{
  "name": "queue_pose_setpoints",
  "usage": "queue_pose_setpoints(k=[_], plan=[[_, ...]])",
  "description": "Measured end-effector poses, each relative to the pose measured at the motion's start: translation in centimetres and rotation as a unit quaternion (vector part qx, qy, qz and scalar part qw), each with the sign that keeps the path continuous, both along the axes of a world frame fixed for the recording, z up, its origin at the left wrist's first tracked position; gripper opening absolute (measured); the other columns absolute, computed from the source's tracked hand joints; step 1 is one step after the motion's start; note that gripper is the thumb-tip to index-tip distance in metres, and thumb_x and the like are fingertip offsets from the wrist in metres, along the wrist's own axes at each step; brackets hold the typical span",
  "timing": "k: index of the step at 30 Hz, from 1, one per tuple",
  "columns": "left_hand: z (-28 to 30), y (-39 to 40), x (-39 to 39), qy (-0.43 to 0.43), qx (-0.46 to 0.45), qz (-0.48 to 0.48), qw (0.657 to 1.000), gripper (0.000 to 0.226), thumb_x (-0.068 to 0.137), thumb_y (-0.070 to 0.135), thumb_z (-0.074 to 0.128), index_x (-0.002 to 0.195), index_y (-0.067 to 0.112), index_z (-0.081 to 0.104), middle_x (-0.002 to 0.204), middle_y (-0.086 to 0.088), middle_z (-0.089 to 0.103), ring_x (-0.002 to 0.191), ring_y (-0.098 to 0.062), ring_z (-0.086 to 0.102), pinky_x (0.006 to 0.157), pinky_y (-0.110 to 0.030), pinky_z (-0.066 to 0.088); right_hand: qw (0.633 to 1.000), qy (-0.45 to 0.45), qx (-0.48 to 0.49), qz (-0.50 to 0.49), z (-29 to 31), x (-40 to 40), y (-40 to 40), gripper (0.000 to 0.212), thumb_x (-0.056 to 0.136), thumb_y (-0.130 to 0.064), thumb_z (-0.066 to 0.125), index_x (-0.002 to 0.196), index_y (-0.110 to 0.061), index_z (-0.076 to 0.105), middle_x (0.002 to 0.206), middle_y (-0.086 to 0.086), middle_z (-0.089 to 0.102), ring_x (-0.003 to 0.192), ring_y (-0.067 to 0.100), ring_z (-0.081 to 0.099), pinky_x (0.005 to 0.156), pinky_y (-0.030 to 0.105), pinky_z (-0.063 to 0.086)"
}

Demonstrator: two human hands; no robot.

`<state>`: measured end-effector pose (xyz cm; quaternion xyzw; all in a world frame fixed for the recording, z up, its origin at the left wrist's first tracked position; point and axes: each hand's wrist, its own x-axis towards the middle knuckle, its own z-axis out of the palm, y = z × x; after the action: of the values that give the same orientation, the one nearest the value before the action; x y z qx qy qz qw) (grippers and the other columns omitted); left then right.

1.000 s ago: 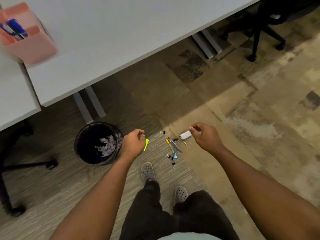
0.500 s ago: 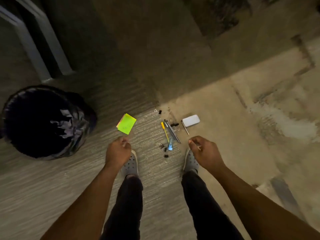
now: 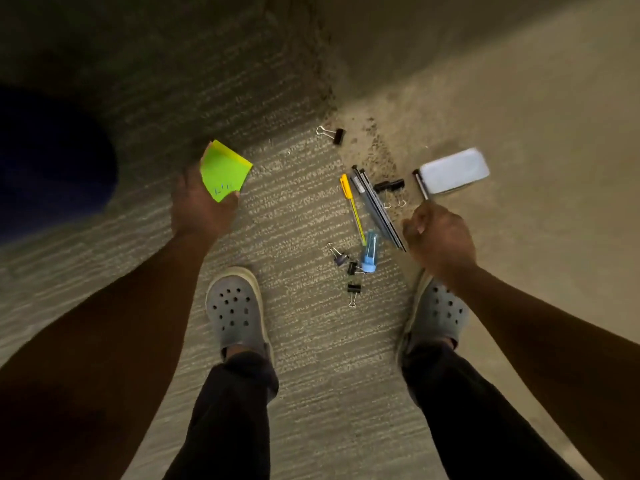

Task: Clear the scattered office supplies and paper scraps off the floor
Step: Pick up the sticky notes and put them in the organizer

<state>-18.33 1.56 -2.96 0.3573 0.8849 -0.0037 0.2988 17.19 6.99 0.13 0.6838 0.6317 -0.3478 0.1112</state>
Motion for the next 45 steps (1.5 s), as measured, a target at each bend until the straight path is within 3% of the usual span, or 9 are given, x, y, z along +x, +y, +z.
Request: queue_pose_setpoints(k=[9,13,16,20,25,30,36,39,45], plan=[[-3.0,1.5,-2.6,0.055,-0.029,-0.002,0.998,0.083,0.057,0.044,0.089,0.118,0.002,0.052,0.125,-0.026,0.049,0.115,-0.039,0.048,0.092,-0.043,0.041,0.999,0.031,-0.005,0.024,-3.4,-0.9,-2.1,0.011,0.092,-0.024,0.054,0.087,-0.014,0.053,0.079,0.003,0.056,0.065,0.019,0.051,0.052,0.023,0.030],[-2.6,1.9,-3.0,-0.005,-0.039,-0.006,0.999,0.063,0.070,0.035,0.084,0.113,-0.001,0.058,0.118,-0.027,0.059,0.106,-0.040,0.057,0.086,-0.045,0.047,0.997,0.063,-0.028,0.034,-3.2,-1.2,-3.3,0.013,0.094,-0.023,0.053,0.090,-0.011,0.057,0.079,0.005,0.060,0.064,0.019,0.056,0.052,0.022,0.033],[-1.0,2.1,-1.6,-0.121,-0.017,0.049,0.991,0.044,0.082,0.020,0.076,0.118,0.002,0.060,0.119,-0.020,0.064,0.105,-0.033,0.063,0.091,-0.042,0.051,0.994,0.079,-0.065,0.022,-2.5,-2.0,-3.6,0.011,0.095,-0.025,0.051,0.089,-0.017,0.055,0.074,0.000,0.060,0.058,0.003,0.050,0.048,0.016,0.030],[3.4,1.2,3.8,-0.345,0.042,0.199,0.916,0.035,0.088,0.005,0.066,0.121,0.007,0.055,0.118,-0.014,0.065,0.098,-0.022,0.061,0.090,-0.039,0.050,0.977,0.168,-0.121,-0.047,-0.9,-4.6,-3.6,0.013,0.095,-0.039,0.054,0.098,-0.028,0.059,0.084,-0.019,0.061,0.073,-0.007,0.057,0.058,0.014,0.037],[7.6,-0.2,9.6,-0.491,0.059,0.289,0.820,0.024,0.097,0.008,0.051,0.120,0.014,0.051,0.112,-0.005,0.067,0.098,-0.019,0.064,0.085,-0.036,0.053,0.900,0.328,-0.182,-0.224,1.9,-8.9,-3.0,0.014,0.098,-0.039,0.049,0.104,-0.027,0.053,0.099,-0.005,0.069,0.086,0.013,0.067,0.080,0.038,0.055],[10.3,-0.3,12.2,-0.517,0.068,0.345,0.781,0.023,0.100,0.011,0.042,0.110,0.017,0.062,0.102,-0.001,0.072,0.089,-0.019,0.068,0.076,-0.035,0.056,0.890,0.337,-0.100,-0.290,4.9,-10.4,-2.1,0.022,0.091,-0.023,0.066,0.098,-0.015,0.047,0.065,-0.024,0.062,0.058,-0.013,0.058,0.054,0.010,0.046],[17.5,0.6,10.9,-0.543,0.065,0.279,0.789,0.023,0.101,0.015,0.045,0.111,0.013,0.065,0.109,-0.009,0.073,0.098,-0.022,0.070,0.085,-0.038,0.057,0.890,0.330,-0.089,-0.301,13.4,-10.6,-0.7,0.020,0.090,-0.020,0.067,0.099,-0.013,0.049,0.086,-0.007,0.065,0.071,-0.007,0.061,0.060,0.013,0.048],[23.6,1.3,9.2,-0.530,0.078,0.253,0.806,0.017,0.096,0.017,0.053,0.105,0.013,0.067,0.101,-0.010,0.075,0.088,-0.023,0.072,0.073,-0.034,0.058,0.892,0.335,-0.091,-0.289,19.8,-11.3,0.3,0.016,0.091,-0.023,0.066,0.094,-0.020,0.050,0.095,0.001,0.069,0.082,0.008,0.065,0.067,0.020,0.051],[39.9,3.2,6.0,-0.528,0.140,0.301,0.782,0.038,0.074,0.021,0.071,0.106,0.000,0.065,0.103,-0.022,0.072,0.086,-0.029,0.072,0.081,-0.045,0.059,0.875,0.392,-0.086,-0.273,35.3,-13.9,3.1,0.007,0.092,-0.016,0.064,0.089,-0.018,0.058,0.081,-0.001,0.073,0.075,0.013,0.068,0.070,0.035,0.054]])
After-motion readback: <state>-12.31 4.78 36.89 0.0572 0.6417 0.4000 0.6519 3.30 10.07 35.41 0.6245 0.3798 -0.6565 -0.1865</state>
